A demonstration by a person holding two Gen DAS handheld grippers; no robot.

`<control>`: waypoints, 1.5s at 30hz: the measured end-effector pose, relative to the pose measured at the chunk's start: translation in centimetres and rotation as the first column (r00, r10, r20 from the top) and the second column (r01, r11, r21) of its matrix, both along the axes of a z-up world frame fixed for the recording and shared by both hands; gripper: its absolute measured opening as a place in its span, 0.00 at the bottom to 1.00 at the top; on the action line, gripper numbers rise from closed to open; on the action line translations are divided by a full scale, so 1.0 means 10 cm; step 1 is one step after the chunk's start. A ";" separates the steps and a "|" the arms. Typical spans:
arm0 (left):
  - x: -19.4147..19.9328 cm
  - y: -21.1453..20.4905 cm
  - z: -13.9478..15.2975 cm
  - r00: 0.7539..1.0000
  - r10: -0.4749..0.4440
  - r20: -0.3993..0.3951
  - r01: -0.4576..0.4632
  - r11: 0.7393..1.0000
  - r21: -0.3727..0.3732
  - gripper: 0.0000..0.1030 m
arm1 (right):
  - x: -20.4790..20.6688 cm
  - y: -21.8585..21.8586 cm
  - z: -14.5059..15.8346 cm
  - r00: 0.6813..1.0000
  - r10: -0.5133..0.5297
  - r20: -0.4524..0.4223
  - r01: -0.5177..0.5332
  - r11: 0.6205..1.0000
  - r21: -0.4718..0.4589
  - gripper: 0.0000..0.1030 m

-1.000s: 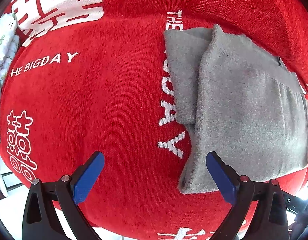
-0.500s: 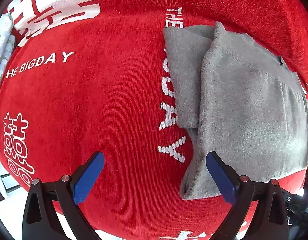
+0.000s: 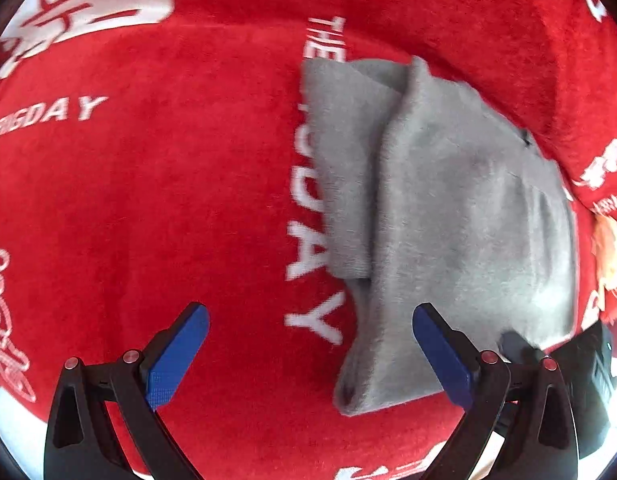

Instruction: Fold small clothes

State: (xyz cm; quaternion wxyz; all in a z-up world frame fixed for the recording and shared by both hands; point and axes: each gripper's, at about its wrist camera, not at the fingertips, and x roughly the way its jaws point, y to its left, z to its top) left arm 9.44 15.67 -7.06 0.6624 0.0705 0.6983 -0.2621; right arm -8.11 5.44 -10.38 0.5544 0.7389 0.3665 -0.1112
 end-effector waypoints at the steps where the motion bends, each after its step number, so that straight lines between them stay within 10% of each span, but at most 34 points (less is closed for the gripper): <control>1: 0.02 -0.02 -0.01 1.000 -0.008 -0.012 0.008 1.000 -0.020 0.99 | 0.03 0.00 -0.01 1.000 -0.006 0.003 0.006 1.000 0.008 0.65; 3: 0.06 -0.06 -0.04 0.998 -0.013 -0.057 0.008 0.996 -0.084 0.99 | 0.08 -0.02 -0.04 1.000 -0.017 0.021 0.016 0.999 0.047 0.53; 5: 0.11 -0.09 -0.11 0.992 -0.004 -0.123 -0.013 0.990 -0.143 0.99 | 0.12 -0.05 -0.08 0.997 -0.026 0.067 0.020 0.995 0.097 0.11; 15: 0.42 -0.42 -0.27 0.942 -0.013 -0.336 -0.119 0.921 -0.370 0.99 | 0.28 -0.26 0.37 0.974 0.068 0.214 -0.074 0.997 0.021 0.12; 23: 0.41 -0.96 -0.15 0.960 -0.084 -0.268 -0.026 0.924 -0.382 0.99 | 0.28 -0.14 0.33 0.957 0.261 0.126 -0.258 0.965 -0.041 0.11; 25: 0.36 -1.04 -0.21 0.967 -0.087 -0.238 0.008 0.948 -0.317 0.72 | 0.25 -0.09 0.26 0.944 0.319 0.084 -0.320 0.948 -0.005 0.14; 28: 0.30 -1.06 -0.32 0.974 -0.119 -0.193 0.079 0.975 -0.206 0.39 | 0.18 -0.08 0.26 0.893 0.449 -0.026 -0.449 0.893 -0.021 0.16; 34: 0.21 -1.10 -0.26 0.981 -0.141 -0.132 0.119 0.980 -0.162 0.39 | 0.12 -0.64 0.70 0.865 0.483 -0.136 -0.502 0.831 -0.242 0.30; 37: 0.13 -1.17 -0.19 0.987 -0.142 -0.076 0.131 0.982 -0.137 0.24 | 0.28 -1.03 0.86 0.879 0.431 -0.203 -0.477 0.788 -0.390 0.07; 45: 0.16 -1.07 0.10 0.996 -0.088 -0.030 0.079 0.973 -0.216 0.17 | 0.78 -1.07 0.45 0.773 0.531 -0.347 -0.631 0.588 -0.506 0.03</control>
